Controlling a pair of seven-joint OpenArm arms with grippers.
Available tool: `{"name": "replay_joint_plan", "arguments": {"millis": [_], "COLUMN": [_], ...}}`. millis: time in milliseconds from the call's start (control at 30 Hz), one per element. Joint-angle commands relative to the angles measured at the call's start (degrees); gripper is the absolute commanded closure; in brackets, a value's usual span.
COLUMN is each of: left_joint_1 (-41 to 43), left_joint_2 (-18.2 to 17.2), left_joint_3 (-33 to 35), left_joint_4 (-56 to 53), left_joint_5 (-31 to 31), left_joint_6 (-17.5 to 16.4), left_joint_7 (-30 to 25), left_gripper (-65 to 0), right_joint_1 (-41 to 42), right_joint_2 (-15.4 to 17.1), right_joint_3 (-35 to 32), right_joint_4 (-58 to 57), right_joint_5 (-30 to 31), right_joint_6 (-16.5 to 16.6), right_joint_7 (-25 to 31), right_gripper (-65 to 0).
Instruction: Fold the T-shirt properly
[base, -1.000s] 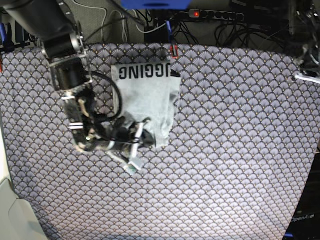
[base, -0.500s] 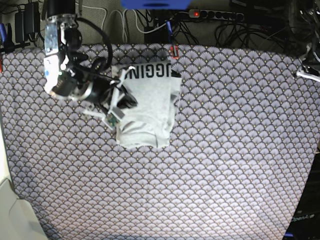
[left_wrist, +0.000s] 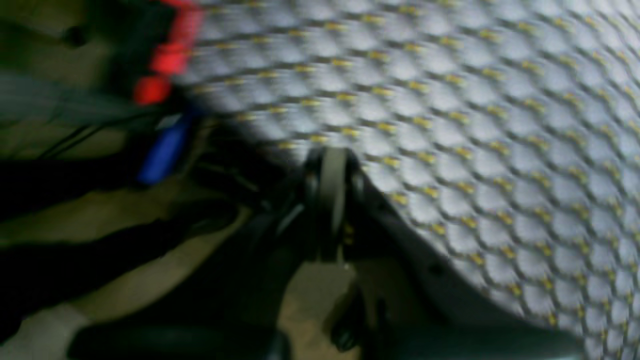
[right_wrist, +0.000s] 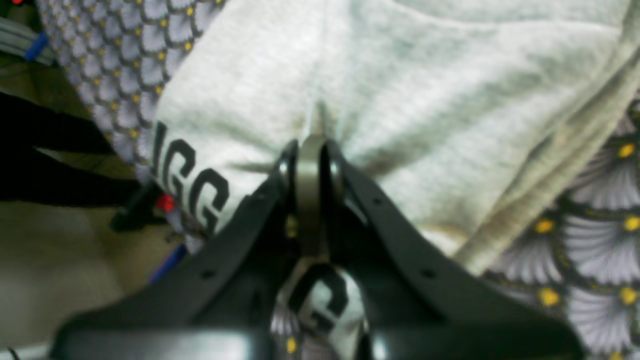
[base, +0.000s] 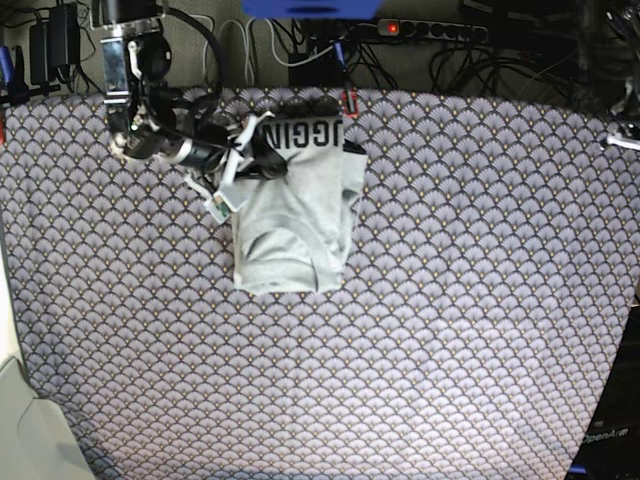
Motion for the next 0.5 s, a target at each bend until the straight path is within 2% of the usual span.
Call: {"name": "replay_joint_plan", "arguments": {"millis": [0,167,267,400,467], "left_joint_1": [0.2,1.8,3.0,8.8,10.5], "left_joint_2": [-1.1,-1.2,-2.5,-4.6,-4.7], "left_joint_3": [-0.9,-3.3,-3.0,-0.2,1.9], "left_joint_4": [0.8,1.2,1.7,1.6,1.3], "left_joint_5": [-0.3,-0.6,-0.3,-0.3,-0.3], "left_joint_6": [-0.3,-0.3,-0.3,-0.3,-0.3], "left_joint_7": [-0.7,-0.6,-0.6,-1.1,-1.2], "left_gripper": [-0.3,-0.3,-0.3,-0.3,-0.3], "right_joint_1": [-1.4,-6.1,-6.5,-11.3,-13.5], "right_joint_2": [0.8,1.7,1.5,1.8,3.3], "right_joint_3": [0.0,0.3,3.7,10.6,14.9], "right_joint_4": [3.4,23.2,24.2,23.6,23.4], "right_joint_5": [-1.7,-1.7,-1.9,-2.0,-2.0], "right_joint_6": [-0.4,-0.4,-0.4,-0.4,-0.4], "right_joint_7": [-2.5,-8.2,-12.0,-12.3,-12.3], "right_gripper": [0.0,0.0,0.0,0.0,0.0]}}
